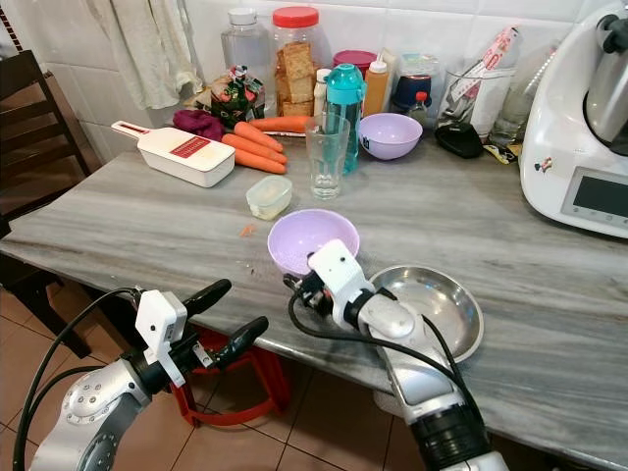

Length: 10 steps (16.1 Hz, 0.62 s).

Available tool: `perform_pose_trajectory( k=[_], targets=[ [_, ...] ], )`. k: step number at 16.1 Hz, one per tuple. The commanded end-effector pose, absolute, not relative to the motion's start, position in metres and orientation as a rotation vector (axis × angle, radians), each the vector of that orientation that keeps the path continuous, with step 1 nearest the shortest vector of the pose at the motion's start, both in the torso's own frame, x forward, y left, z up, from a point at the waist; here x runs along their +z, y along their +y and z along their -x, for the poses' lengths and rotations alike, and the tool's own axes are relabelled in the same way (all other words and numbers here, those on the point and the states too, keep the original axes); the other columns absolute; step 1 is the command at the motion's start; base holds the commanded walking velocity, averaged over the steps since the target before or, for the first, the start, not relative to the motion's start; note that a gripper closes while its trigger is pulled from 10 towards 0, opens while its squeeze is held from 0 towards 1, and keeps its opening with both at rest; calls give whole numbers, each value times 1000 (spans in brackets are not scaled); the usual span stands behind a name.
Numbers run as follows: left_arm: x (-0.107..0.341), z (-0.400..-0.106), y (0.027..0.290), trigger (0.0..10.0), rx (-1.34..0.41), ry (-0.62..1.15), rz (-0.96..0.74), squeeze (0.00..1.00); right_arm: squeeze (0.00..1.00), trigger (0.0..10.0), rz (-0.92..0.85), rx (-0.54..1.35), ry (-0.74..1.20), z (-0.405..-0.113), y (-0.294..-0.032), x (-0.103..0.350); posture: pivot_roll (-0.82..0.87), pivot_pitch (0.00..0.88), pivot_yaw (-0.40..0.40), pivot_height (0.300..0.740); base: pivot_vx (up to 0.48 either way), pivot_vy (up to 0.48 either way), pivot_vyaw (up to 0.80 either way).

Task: Setting the table

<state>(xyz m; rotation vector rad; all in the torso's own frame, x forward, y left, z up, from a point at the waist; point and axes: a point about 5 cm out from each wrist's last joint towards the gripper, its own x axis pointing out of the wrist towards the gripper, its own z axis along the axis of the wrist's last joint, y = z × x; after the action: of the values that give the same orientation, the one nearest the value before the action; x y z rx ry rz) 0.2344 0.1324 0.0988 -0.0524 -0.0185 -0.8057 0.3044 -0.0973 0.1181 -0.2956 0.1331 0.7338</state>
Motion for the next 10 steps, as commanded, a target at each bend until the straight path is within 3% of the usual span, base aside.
perform_pose_trajectory(
  k=[1,6,10],
  targets=[
    [99,-236,133,10000,-804,-15,38,0,1000,10000,296,733,113,-306,-96,125,-1,0,12,740,0,0,0],
    [93,-237,135,10000,-805,-8,34,0,1000,10000,285,695,58,-305,-98,138,-4,0,8,740,0,0,0],
    [90,-239,136,10000,-791,-17,37,0,1000,10000,260,487,-51,-298,-118,154,-6,0,7,740,0,0,0]
  ],
)
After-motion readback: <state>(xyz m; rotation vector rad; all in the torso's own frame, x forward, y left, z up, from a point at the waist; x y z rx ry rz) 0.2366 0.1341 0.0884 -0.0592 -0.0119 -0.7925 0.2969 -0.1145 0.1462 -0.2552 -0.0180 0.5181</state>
